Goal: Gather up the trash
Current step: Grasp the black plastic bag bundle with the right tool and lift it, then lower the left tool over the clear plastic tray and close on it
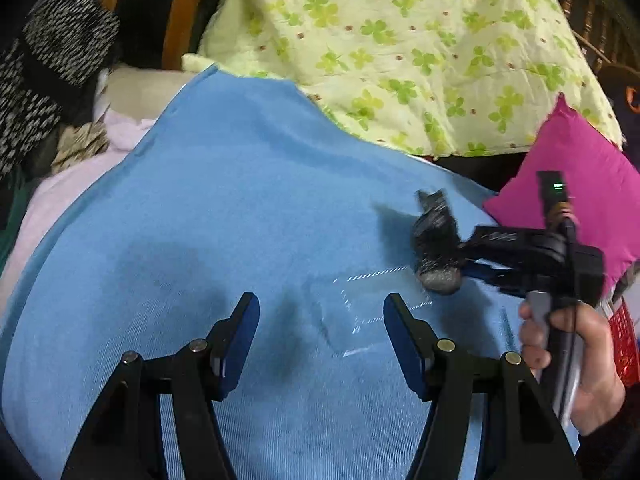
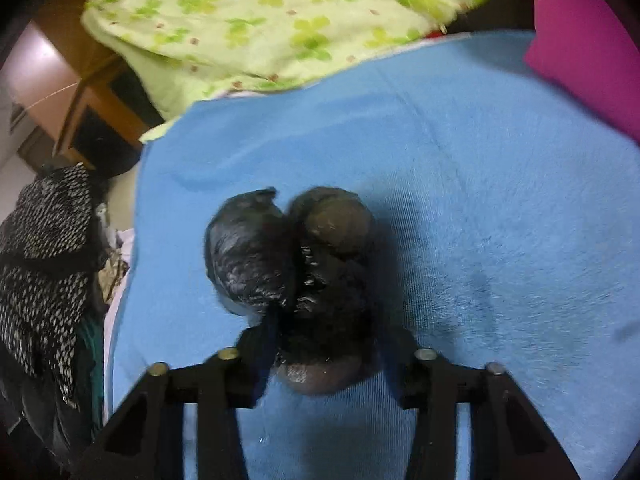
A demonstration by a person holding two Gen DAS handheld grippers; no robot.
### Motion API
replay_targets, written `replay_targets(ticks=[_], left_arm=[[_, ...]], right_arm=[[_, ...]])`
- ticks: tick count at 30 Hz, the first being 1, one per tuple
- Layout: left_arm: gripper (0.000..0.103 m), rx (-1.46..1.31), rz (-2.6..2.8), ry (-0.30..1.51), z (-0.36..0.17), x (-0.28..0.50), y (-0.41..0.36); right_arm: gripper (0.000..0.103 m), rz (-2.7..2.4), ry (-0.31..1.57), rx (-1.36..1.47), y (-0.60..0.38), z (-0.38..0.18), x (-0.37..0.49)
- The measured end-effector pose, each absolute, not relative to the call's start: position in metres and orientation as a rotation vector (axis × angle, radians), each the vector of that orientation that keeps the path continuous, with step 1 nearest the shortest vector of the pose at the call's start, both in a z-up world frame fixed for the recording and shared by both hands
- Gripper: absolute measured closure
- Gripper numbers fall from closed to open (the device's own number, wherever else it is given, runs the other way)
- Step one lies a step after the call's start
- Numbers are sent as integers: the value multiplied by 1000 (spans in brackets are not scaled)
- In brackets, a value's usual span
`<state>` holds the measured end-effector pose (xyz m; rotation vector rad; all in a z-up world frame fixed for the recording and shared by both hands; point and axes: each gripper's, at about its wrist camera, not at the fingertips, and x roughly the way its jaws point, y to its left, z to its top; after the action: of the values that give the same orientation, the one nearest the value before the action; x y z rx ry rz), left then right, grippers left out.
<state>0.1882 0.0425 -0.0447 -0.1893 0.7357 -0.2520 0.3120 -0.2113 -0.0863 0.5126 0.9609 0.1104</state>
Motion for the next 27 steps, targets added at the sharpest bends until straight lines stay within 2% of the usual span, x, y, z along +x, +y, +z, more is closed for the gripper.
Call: replay_targets(ticks=[7, 10, 17, 22, 27], left_arm=[[32, -221, -345, 726, -49, 206, 31], [25, -215, -357, 711, -49, 209, 20], [22, -177, -377, 703, -51, 219, 6], [22, -252, -427, 799, -73, 234, 15], [22, -301, -544, 847, -79, 227, 6]], right_arm=[[65, 103, 896, 506, -228, -77, 281], [65, 108, 890, 507, -245, -69, 252], [65, 146, 899, 532, -273, -56, 156], [65, 184, 861, 640, -287, -59, 96], [65, 145, 830, 673, -304, -61, 76]])
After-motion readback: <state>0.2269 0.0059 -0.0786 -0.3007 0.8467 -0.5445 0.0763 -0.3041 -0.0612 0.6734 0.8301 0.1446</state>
